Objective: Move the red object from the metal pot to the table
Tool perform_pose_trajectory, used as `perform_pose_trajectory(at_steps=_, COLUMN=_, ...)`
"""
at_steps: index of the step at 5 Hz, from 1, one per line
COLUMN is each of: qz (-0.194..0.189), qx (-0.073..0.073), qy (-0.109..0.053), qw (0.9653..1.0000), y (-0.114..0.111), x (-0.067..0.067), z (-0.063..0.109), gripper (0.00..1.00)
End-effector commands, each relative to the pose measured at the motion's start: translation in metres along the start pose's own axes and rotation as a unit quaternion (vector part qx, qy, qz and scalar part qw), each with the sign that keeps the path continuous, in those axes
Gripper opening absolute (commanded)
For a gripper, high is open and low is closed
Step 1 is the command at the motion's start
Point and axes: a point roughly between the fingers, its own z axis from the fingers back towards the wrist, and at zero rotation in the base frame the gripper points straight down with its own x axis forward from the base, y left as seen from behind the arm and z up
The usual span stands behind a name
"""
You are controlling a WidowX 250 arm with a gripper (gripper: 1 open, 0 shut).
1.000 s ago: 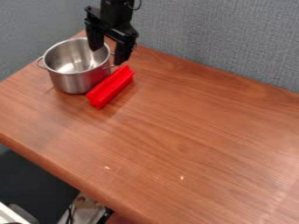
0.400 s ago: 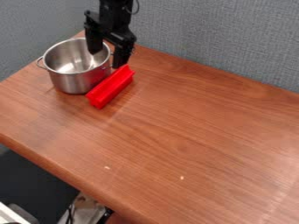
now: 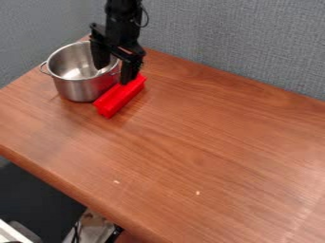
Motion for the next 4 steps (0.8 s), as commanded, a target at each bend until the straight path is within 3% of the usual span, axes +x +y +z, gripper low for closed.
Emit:
perform_pose_trajectory(at_steps=1, qz=0.011, qx=-0.002, qy=-0.003, qw=0.9999, y=0.008, x=-0.005, z=-0.002, gripper=1.00)
perform_pose_trajectory(at_steps=4, qz=0.010, qx=-0.013, qy=0.010, qw=0.9998, y=0.005, x=-0.006, z=-0.024, gripper=1.00)
